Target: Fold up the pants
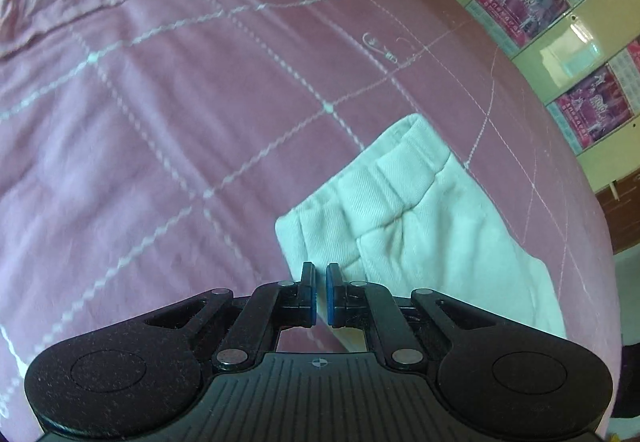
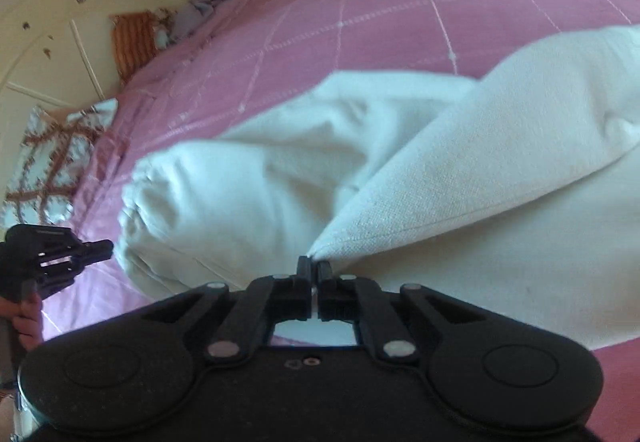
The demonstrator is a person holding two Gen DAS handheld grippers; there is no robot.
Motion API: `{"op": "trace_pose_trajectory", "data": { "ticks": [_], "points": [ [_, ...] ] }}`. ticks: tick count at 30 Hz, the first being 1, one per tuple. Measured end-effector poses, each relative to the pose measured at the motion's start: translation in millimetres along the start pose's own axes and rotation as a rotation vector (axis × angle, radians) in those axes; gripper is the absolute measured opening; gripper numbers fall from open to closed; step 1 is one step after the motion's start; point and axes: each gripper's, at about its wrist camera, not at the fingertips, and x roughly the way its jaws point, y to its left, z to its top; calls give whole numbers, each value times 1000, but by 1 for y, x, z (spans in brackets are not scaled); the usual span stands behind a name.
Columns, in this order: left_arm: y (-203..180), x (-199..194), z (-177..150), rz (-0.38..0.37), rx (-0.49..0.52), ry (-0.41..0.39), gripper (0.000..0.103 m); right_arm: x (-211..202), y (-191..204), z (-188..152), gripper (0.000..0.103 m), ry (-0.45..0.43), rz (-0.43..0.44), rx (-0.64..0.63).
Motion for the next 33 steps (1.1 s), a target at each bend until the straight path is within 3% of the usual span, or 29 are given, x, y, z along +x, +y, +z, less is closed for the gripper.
{"op": "trace_pose_trajectory", "data": {
  "ticks": [2,5,8,12,13,17,19,24,32,33],
  "points": [
    [0,-1,-5,-15,-19,-8,5,12,-7,-6,6,65,-22,18],
    [-5,-8,1,-52,-44,-24,5,6,-8,-7,18,52,-31,7],
    [-19,-4,7,-54,-7,-17,11,4,-6,-7,19,48,-31,2],
    [-26,4,8,-71,-60,-14,61,4,-12,-10,21,46,-14,28],
    [-27,6,7,-68,-60,-17,65,5,-13,-9,21,45,-11,28],
    [-34,10,8,-93,-65,-38,65,6,-15,-9,20,47,-1,40],
    [-37,14,11,-114,-63,-30,54,6,-18,-9,20,47,4,47],
    [-32,22,6,-93,-90,-9,54,6,-23,-8,19,45,19,90],
    [-29,38,0,-131,-153,-8,53,8,-22,-7,19,49,23,87],
    [-29,40,0,-146,-171,-10,36,8,-22,-7,19,48,24,86]
  ]
}}
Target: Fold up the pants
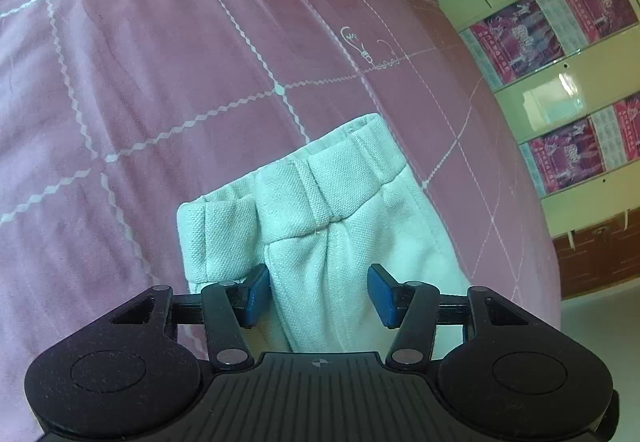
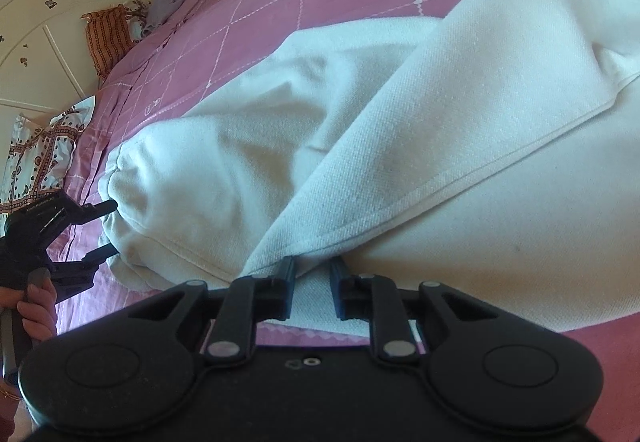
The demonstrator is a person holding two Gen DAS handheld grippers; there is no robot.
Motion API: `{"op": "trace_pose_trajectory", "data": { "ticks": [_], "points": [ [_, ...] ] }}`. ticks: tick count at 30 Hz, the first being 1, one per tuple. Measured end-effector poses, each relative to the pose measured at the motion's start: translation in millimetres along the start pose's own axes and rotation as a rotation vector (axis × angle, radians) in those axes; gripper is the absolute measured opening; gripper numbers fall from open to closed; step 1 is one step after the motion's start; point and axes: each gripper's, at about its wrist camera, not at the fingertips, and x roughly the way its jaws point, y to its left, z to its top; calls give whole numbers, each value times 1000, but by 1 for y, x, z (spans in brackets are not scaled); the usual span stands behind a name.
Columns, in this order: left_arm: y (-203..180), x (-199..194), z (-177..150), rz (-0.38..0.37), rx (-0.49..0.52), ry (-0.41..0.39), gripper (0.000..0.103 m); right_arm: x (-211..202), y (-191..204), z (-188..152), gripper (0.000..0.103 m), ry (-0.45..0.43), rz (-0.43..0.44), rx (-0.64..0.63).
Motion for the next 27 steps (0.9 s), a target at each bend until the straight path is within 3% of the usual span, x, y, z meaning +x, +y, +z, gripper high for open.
{"op": "trace_pose_trajectory", "data": {
  "ticks": [1,4,7,9,12,15,17,19,20,22,23,24,27],
  "points": [
    [1,4,0,-4,-14,6,18,0,0,0,19,-2,1,1],
    [4,6,-3,0,-41,-17,8,1,0,-1,19,-9,-2,6],
    [-6,-11,-7,-12,5,-74,7,1,1,0,15,-24,-17,16],
    [-13,-29,-8,-46,23,-104,7,1,2,2,2,-35,-30,17],
    [-13,-55,-12,-75,65,-131,6,-14,12,6,2,-78,23,-16],
    [4,-38,-16,3,92,-102,6,-29,29,0,1,-97,42,-121],
    [15,-17,-19,71,132,-86,7,-18,28,-4,1,-79,-14,-134],
    [21,-14,-25,64,139,-104,7,-1,17,-4,1,-54,-97,-125],
    [17,-16,-25,73,159,-102,7,6,9,-4,1,-22,-94,-86],
    [3,-26,-25,94,226,-100,7,-2,0,-4,8,-19,-53,-31],
    [-4,-35,-26,89,257,-109,7,-8,-1,-4,25,-26,-48,-38],
    [-10,-45,-27,71,267,-117,7,-14,-2,-4,34,-33,-46,-50],
    [-31,-64,-35,43,331,-111,7,-33,-16,2,46,-68,-60,-29]
  ]
}}
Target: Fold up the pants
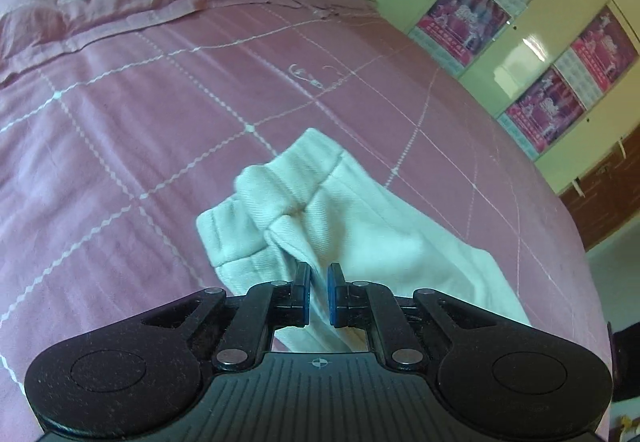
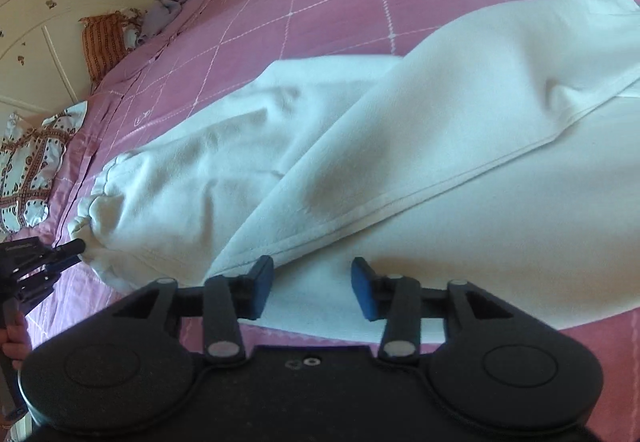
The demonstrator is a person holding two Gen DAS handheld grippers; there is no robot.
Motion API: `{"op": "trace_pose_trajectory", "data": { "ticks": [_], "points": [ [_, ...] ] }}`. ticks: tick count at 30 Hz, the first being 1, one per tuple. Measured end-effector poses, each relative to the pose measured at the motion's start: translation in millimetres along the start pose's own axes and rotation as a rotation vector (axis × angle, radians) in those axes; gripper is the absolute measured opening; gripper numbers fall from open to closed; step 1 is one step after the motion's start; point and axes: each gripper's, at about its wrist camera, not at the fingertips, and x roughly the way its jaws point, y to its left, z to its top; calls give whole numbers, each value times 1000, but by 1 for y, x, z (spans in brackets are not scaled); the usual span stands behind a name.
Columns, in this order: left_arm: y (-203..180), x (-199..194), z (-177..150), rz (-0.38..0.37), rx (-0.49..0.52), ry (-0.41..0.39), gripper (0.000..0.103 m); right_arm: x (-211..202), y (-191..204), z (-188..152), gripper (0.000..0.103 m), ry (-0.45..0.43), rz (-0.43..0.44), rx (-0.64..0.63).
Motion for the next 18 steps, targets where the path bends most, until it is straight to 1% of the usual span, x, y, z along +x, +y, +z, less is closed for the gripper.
{"op": "trace_pose_trajectory", "data": {
  "ticks": [3,6,8,10,12,14,16,17,18],
  "points": [
    [-30,3,-9,-53,71,64,7,-8,-26,7,46,-17,-31,59],
    [-60,14,-27,-69,142,113,7,-14,-54,13,44,-48,-56,139],
    [-71,27,-44,-56,160,164,7,-18,-70,20,43,-76,-94,173],
    [-73,38,-61,-14,178,203,7,-21,-86,29,43,-109,-120,213],
    [-65,44,-67,-17,134,203,6,-21,-105,38,44,-125,-135,268],
    [-59,46,-64,-20,87,211,5,-17,-121,46,42,-141,-123,329],
    [-61,45,-65,-13,88,215,5,-10,-133,50,41,-158,-73,394],
    [-62,47,-64,-6,102,214,5,-5,-137,51,38,-166,-53,418],
    [-63,46,-65,-3,110,212,5,-1,-140,51,30,-178,-40,442]
  ]
}}
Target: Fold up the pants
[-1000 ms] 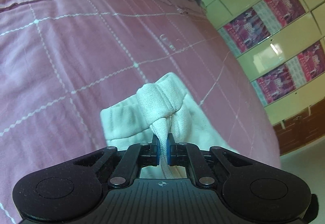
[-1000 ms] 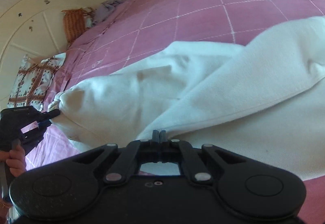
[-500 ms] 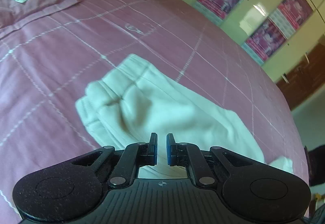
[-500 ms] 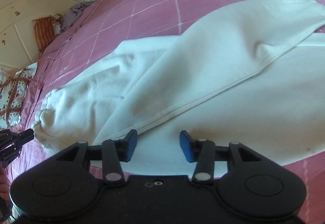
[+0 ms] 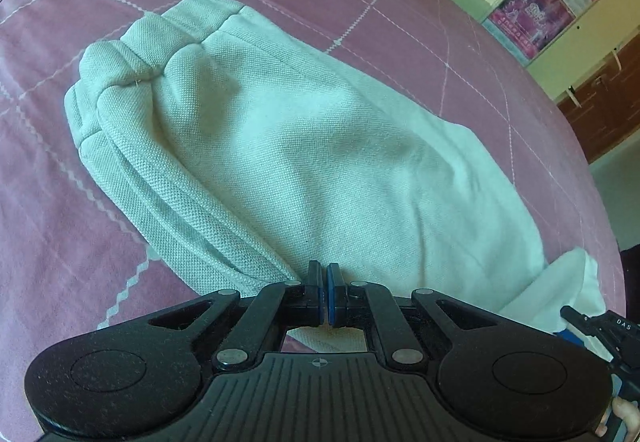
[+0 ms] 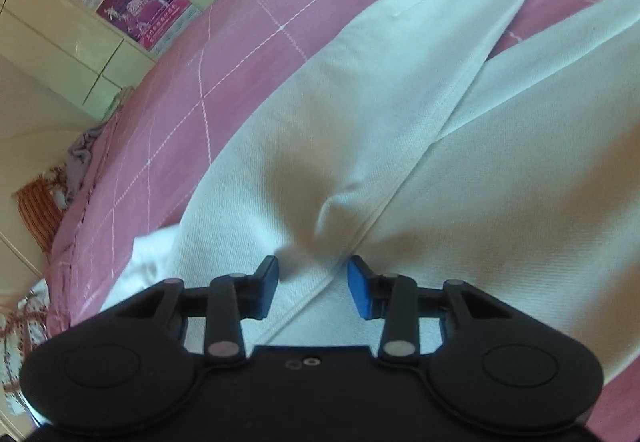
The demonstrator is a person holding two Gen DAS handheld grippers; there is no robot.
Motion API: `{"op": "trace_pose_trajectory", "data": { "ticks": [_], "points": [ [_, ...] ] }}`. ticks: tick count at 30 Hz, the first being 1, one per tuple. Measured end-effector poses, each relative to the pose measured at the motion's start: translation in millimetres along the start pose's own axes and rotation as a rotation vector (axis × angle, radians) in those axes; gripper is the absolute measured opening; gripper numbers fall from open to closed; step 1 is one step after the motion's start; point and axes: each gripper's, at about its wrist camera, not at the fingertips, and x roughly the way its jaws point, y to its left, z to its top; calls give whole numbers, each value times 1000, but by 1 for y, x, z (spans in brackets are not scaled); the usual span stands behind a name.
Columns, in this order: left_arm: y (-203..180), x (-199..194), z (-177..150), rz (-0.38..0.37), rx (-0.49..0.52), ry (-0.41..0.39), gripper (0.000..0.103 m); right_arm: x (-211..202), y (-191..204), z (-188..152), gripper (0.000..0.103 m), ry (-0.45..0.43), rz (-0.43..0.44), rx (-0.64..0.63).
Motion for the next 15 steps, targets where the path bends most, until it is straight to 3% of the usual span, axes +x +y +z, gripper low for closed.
{"op": "trace_pose_trajectory", "data": {
  "ticks": [2,3,10,13,15],
  "points": [
    [0,1,0,4,0,-1,5,3,-4,-1,14,-26,30,46],
    [0,1,0,4,-3,-1,5,1,-4,-2,11,-40,37,55],
    [-10,0,2,26,79,-4,5,-70,6,-16,8,-215,60,-78],
    [-11,-2,1,27,84,-10,5,-96,2,-31,8,-208,47,-160],
    [-13,-2,1,32,97,-12,5,-90,-8,-42,8,-154,-33,-194]
  ]
}}
